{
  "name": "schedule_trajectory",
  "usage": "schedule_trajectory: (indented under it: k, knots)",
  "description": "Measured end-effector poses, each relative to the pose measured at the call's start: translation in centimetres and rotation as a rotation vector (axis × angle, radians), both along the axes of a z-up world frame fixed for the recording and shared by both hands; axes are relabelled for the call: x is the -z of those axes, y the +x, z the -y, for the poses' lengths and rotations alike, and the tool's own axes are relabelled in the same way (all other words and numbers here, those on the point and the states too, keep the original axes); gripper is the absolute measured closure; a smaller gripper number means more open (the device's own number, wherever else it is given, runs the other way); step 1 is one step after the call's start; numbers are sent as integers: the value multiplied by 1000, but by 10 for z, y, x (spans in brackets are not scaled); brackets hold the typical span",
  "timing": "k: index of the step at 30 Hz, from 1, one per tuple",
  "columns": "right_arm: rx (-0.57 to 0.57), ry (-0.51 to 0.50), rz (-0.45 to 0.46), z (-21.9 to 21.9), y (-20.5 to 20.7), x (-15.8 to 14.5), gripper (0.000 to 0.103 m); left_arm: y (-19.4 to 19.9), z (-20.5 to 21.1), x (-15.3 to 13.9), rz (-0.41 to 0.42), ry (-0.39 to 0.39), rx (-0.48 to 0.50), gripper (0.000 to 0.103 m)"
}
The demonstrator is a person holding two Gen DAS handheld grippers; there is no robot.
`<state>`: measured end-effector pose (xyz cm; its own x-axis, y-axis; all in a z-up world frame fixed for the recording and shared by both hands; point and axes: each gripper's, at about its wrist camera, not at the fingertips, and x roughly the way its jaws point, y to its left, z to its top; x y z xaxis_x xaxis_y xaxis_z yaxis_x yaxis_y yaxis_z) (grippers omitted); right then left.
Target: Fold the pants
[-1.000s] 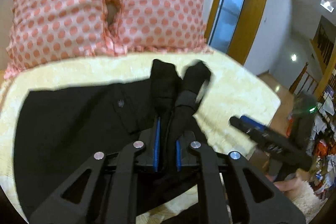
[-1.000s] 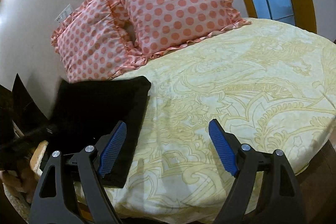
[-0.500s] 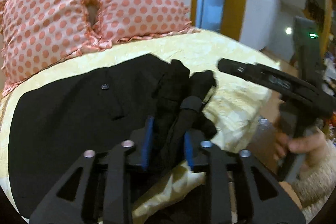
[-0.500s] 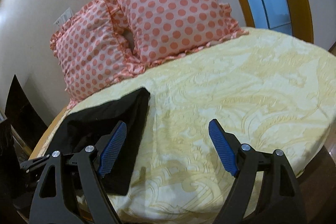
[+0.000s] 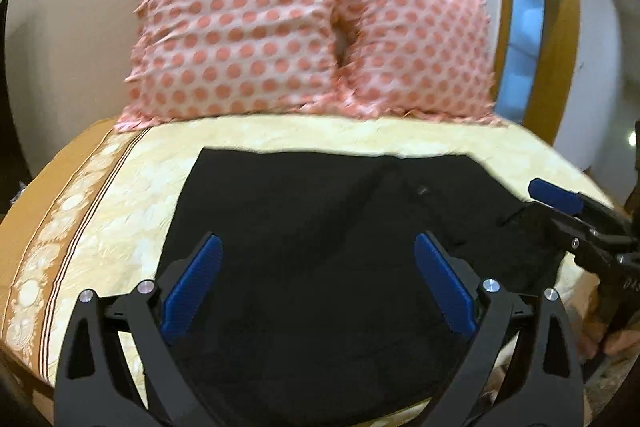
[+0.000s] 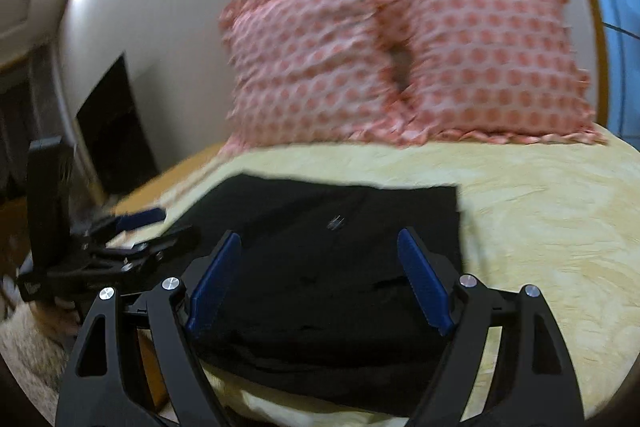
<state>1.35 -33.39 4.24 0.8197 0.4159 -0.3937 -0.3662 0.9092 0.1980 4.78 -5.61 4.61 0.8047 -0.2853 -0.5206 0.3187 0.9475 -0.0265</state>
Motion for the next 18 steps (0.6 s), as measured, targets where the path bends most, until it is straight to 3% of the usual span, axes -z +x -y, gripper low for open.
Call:
schedule_trajectory:
  k: [5,6,9,12,14,16,17,18]
  knots:
    - [7,-45,-188,1,16,32,21,4,-8,30,-99,34,-13,6]
    - [-3,-68,-173,1,12,36,20,3,-12,39,-117,15,-2,6]
    - [-30,-146,-189,-6,10,30,20,-5,-16,46,-67,30,7,4]
    - [-54,-43,-204,13,24,8,20,-7,-21,48,-57,-2,21,3]
    - [-1,48,-205,39,47,-10,15,-9,-23,49,-48,-16,35,2]
    - [2,107,-261,55,74,-10,15,-9,-23,49,-38,-19,41,2]
    - [20,127,-305,63,90,-7,16,-10,-23,49,-34,-19,42,2]
    - [28,132,-336,67,101,-2,23,-11,-23,49,-32,-20,45,2]
